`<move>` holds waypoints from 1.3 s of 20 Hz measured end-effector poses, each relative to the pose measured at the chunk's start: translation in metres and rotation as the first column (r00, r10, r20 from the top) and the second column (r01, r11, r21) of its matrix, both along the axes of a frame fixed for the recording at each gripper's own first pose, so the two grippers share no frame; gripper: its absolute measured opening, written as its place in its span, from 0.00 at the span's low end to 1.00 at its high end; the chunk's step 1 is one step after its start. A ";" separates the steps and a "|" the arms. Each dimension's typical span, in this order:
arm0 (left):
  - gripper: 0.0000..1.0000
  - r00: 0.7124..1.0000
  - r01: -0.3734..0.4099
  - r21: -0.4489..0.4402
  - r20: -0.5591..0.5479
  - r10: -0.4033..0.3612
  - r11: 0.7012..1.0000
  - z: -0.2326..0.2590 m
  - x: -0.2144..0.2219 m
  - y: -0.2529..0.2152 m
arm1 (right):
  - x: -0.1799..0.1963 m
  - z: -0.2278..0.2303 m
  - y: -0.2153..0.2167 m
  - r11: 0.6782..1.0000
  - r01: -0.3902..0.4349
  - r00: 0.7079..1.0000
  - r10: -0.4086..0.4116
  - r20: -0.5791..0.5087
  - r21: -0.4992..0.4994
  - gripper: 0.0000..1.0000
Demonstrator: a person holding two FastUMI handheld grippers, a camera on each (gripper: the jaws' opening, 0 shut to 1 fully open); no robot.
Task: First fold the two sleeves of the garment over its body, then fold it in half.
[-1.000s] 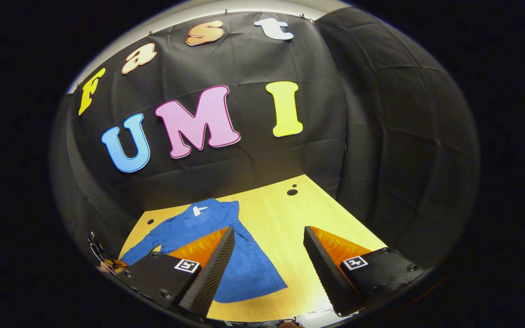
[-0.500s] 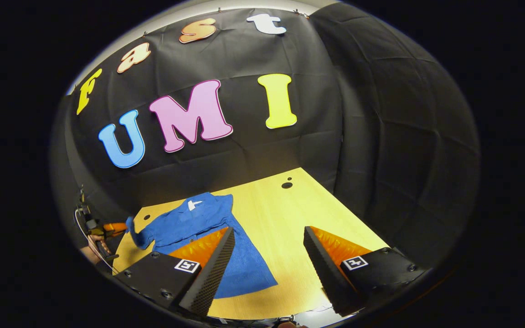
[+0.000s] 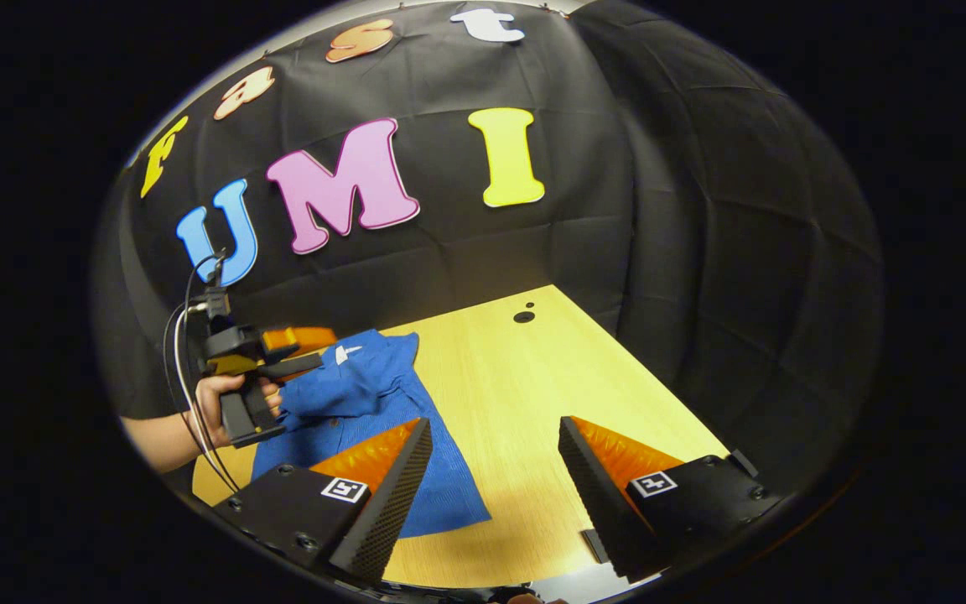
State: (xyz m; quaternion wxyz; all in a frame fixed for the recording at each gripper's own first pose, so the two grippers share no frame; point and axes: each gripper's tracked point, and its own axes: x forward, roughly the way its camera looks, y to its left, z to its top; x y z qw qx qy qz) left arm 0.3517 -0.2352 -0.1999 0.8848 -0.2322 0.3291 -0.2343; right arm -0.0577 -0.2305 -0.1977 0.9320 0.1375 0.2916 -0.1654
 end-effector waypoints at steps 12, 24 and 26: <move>0.84 0.986 -0.122 0.514 -0.034 0.162 0.849 -0.056 -0.205 0.226 | 0.021 -0.145 0.063 0.984 -0.111 0.950 0.146 -0.278 0.137 0.98; 0.82 0.913 0.036 0.612 -0.341 0.223 0.790 -0.164 -0.292 0.287 | -0.014 -0.218 0.075 0.987 -0.086 0.832 0.146 -0.536 0.136 0.98; 0.86 0.916 0.068 0.608 -0.352 0.191 0.791 -0.161 -0.289 0.282 | -0.016 -0.222 0.074 0.989 -0.111 0.813 0.144 -0.564 0.093 0.98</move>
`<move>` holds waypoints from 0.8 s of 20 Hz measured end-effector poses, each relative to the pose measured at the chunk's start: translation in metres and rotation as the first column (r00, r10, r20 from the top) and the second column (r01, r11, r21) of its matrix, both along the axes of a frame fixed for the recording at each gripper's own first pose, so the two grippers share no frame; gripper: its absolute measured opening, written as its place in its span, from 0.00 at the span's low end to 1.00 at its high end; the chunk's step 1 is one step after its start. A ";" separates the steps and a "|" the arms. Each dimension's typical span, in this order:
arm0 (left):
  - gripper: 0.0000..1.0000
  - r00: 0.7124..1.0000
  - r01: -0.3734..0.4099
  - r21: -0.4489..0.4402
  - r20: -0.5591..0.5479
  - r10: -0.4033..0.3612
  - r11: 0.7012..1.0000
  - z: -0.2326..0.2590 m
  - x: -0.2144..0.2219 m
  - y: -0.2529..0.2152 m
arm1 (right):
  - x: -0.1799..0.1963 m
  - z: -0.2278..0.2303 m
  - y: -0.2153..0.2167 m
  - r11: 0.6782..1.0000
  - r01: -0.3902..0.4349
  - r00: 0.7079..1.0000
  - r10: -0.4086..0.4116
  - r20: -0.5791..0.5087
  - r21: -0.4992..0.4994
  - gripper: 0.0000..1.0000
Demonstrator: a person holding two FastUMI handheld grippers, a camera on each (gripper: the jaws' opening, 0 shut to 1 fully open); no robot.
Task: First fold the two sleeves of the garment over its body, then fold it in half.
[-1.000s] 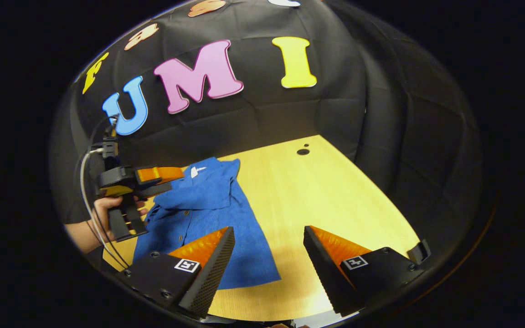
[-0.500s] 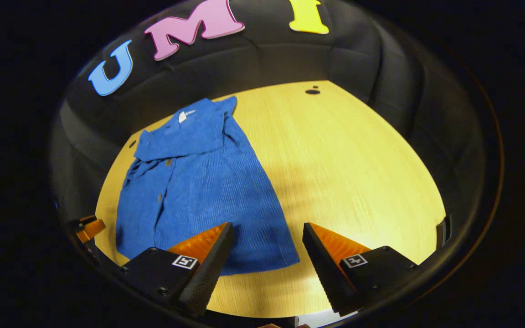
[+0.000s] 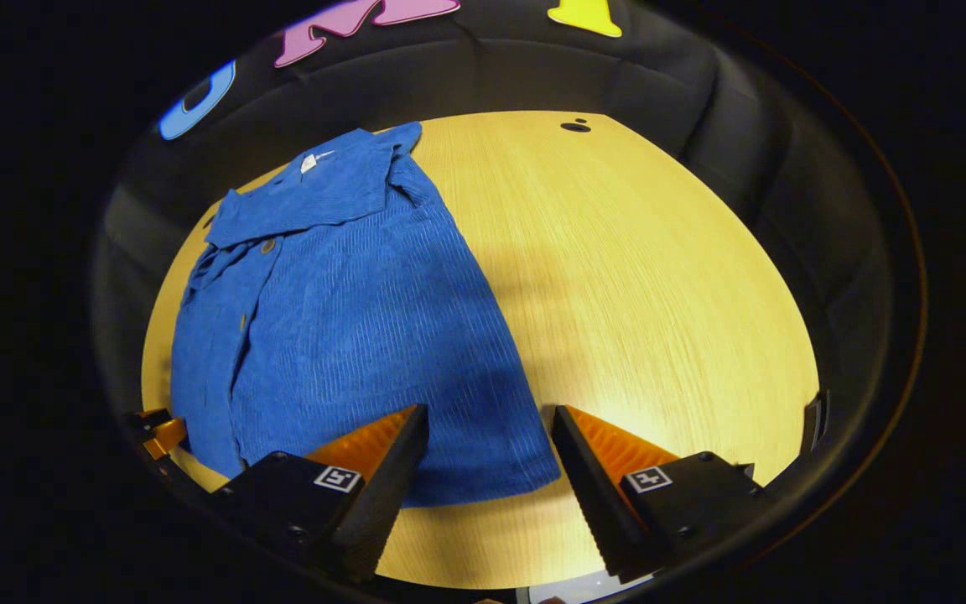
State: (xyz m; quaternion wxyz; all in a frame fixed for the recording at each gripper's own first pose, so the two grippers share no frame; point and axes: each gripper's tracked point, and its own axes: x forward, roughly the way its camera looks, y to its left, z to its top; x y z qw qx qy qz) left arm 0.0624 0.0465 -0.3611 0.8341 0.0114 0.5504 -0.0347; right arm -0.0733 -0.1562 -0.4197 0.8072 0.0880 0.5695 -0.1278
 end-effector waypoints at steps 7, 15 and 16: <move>0.21 0.999 0.029 -0.133 -0.011 -0.031 0.991 -0.001 -0.001 -0.049 | 0.008 -0.001 0.017 1.000 0.002 1.000 -0.002 0.007 0.025 0.11; 0.00 1.000 -0.008 -0.190 -0.012 0.006 0.982 -0.002 0.001 -0.052 | 0.008 0.001 0.028 0.997 0.006 0.999 -0.008 0.032 0.073 0.05; 0.00 0.999 -0.031 -0.226 -0.029 0.025 0.974 -0.001 -0.002 -0.056 | 0.005 0.003 0.038 0.994 0.012 1.000 -0.015 0.026 0.110 0.05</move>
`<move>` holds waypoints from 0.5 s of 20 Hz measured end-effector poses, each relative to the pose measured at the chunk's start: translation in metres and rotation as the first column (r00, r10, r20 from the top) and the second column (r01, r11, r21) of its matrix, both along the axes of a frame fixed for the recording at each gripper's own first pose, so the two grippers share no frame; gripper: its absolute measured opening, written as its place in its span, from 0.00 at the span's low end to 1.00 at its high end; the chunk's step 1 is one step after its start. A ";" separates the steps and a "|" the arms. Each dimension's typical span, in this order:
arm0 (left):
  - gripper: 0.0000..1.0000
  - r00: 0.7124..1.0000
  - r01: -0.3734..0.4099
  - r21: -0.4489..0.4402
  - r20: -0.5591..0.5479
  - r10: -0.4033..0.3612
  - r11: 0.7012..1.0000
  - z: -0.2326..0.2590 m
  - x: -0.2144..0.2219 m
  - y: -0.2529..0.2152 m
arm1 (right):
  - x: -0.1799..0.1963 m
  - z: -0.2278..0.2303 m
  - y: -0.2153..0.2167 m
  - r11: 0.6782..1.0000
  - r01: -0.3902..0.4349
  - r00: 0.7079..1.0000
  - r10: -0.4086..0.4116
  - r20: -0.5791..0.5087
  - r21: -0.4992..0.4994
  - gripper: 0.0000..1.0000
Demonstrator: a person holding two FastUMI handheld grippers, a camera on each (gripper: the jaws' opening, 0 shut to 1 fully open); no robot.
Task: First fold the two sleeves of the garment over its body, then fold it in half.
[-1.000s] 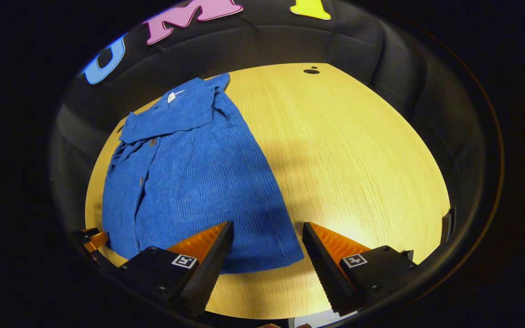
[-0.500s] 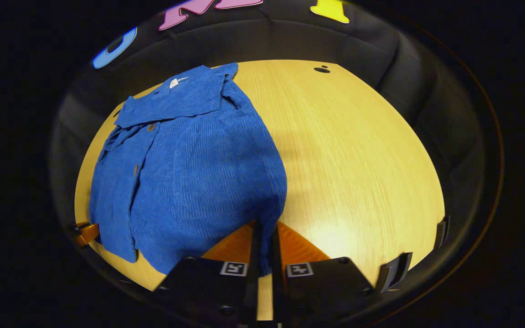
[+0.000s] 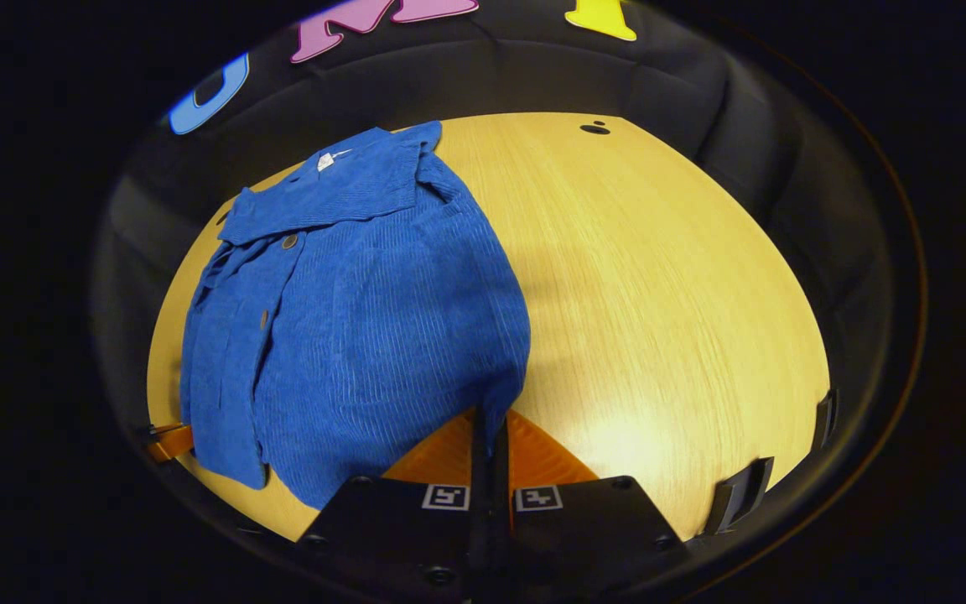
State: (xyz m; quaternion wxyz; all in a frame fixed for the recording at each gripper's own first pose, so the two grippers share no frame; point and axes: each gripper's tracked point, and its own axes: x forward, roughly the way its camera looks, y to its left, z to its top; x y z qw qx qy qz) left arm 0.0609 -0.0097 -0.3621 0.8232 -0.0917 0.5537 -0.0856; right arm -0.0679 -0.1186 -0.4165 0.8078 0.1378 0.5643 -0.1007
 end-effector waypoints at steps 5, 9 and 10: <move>0.00 0.996 -0.015 -0.129 0.088 0.026 0.992 0.054 0.005 -0.014 | 0.017 0.044 0.029 0.994 0.031 0.994 -0.042 0.097 0.106 0.05; 0.00 0.987 -0.015 -0.152 0.153 0.039 0.988 0.095 0.023 -0.005 | 0.064 0.085 0.037 0.987 0.015 0.984 -0.043 0.173 0.158 0.05; 0.00 0.985 -0.020 -0.164 0.166 0.048 0.986 0.107 0.035 -0.002 | 0.083 0.093 0.038 0.980 0.038 0.979 -0.076 0.191 0.193 0.05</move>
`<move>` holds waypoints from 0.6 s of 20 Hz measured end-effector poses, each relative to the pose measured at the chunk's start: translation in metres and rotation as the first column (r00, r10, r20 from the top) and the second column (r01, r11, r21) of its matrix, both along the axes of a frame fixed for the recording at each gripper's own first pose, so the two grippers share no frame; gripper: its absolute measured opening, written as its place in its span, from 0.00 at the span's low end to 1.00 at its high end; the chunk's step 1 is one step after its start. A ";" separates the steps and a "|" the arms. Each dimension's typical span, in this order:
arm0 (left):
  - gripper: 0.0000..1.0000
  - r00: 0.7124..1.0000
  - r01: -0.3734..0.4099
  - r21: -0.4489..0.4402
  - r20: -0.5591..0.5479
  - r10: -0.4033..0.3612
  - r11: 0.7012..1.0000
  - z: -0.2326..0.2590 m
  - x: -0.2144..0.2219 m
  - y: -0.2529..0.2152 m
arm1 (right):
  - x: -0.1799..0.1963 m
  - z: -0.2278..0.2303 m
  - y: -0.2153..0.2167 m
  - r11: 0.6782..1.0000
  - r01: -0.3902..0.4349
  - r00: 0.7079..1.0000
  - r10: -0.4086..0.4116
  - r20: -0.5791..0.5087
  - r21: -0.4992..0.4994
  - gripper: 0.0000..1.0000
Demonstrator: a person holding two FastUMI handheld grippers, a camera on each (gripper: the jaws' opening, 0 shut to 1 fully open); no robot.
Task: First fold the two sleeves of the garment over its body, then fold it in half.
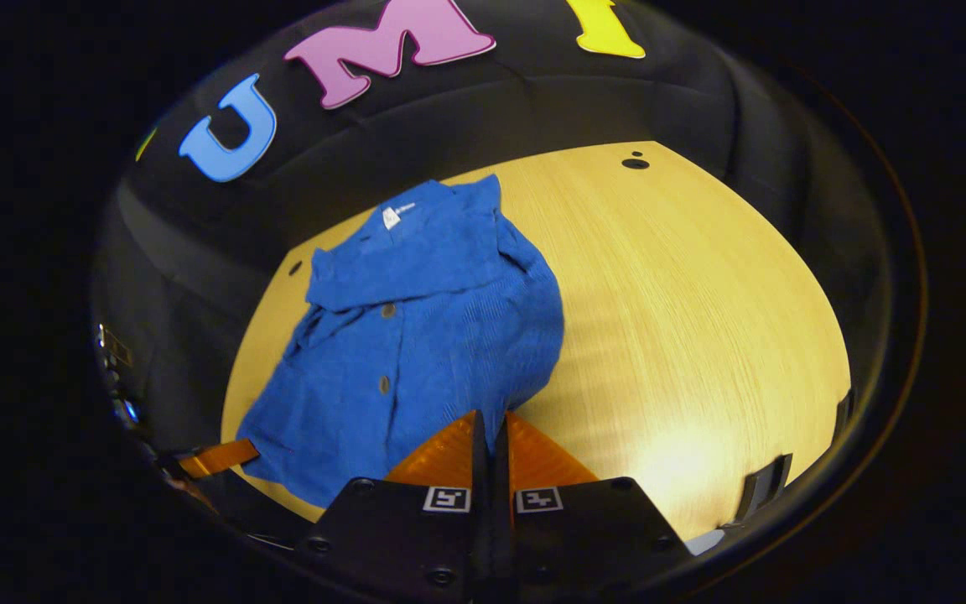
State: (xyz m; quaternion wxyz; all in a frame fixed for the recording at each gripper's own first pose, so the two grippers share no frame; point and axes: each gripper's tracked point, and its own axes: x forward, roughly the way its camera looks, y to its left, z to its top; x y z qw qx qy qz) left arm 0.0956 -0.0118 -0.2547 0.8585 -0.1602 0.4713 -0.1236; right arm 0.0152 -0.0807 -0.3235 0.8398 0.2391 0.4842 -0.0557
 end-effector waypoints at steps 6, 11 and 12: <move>0.00 0.992 -0.007 -0.006 0.122 0.008 1.000 0.051 0.125 0.021 | 0.134 0.036 -0.015 1.000 0.021 0.989 -0.023 0.149 0.015 0.05; 0.00 0.969 -0.011 0.029 0.246 0.003 1.000 0.082 0.252 0.037 | 0.246 0.042 -0.033 0.998 0.059 0.965 -0.061 0.254 0.018 0.05; 0.00 0.961 -0.005 0.044 0.277 -0.008 0.999 0.085 0.277 0.038 | 0.269 0.043 -0.040 0.997 0.072 0.959 -0.073 0.274 0.013 0.05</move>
